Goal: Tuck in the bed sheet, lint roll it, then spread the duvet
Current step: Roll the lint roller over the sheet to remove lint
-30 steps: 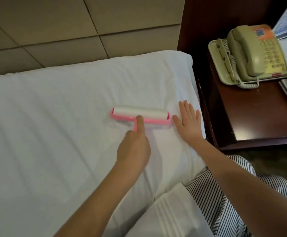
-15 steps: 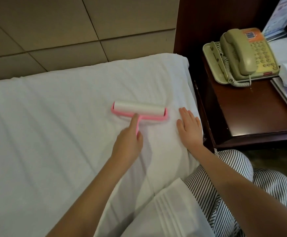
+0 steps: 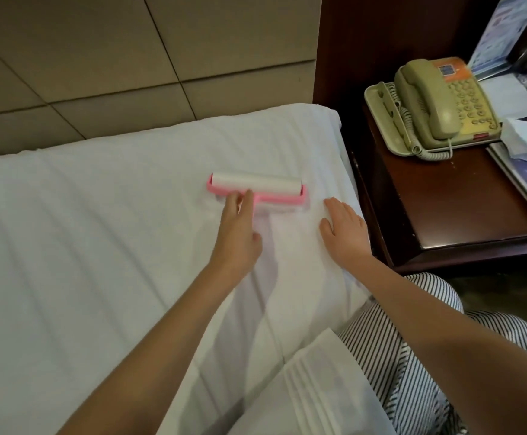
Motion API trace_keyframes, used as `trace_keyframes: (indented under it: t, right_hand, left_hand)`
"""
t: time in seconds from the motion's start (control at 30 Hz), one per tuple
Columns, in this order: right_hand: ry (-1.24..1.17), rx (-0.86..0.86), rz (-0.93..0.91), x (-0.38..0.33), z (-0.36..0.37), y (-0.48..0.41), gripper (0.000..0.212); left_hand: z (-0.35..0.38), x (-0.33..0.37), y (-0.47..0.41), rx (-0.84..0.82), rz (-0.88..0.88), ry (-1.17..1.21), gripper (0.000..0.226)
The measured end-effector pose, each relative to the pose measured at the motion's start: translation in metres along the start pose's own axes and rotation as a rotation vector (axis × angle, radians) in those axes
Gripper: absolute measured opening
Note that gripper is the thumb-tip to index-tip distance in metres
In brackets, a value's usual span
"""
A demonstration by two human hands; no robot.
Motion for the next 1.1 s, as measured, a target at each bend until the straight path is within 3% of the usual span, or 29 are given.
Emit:
trace_keyframes:
  t: [0.1, 0.23, 0.4, 0.63, 0.73, 0.93, 1.1]
  right_hand:
    - [0.006, 0.029, 0.015, 0.001, 0.007, 0.002, 0.049]
    - [0.027, 0.031, -0.005, 0.002, 0.007, 0.000, 0.060]
    - [0.081, 0.016, -0.009, -0.003, -0.001, -0.005, 0.039]
    - [0.073, 0.038, 0.026, -0.004, -0.007, -0.022, 0.034]
    - [0.051, 0.063, 0.086, -0.009, -0.009, -0.032, 0.034]
    - [-0.046, 0.002, 0.156, -0.008, -0.025, -0.049, 0.032]
    - [-0.146, 0.103, 0.203, 0.007, -0.044, -0.077, 0.034]
  left_hand:
    - [0.008, -0.010, 0.037, 0.015, 0.036, -0.033, 0.070]
    - [0.007, 0.000, -0.016, -0.011, 0.091, -0.249, 0.071]
    - [-0.011, 0.017, -0.100, -0.114, 0.067, -0.225, 0.053]
    - [-0.016, -0.017, 0.026, -0.198, 0.195, -0.076, 0.076]
    - [-0.028, -0.020, 0.008, -0.287, 0.174, -0.053, 0.073]
    - [-0.004, 0.016, -0.091, -0.177, 0.004, -0.063, 0.071]
    - [-0.023, 0.037, -0.072, -0.053, -0.089, -0.163, 0.063]
Point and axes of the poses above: each hand's wrist, its own y-axis away from the middle knuckle, its own z-axis out of the palm, x = y × z, the point moved 1 cm from there along -y, towards the middle knuckle, and after that the axes turned 9 degrees about -y, right-handed, at the moved point
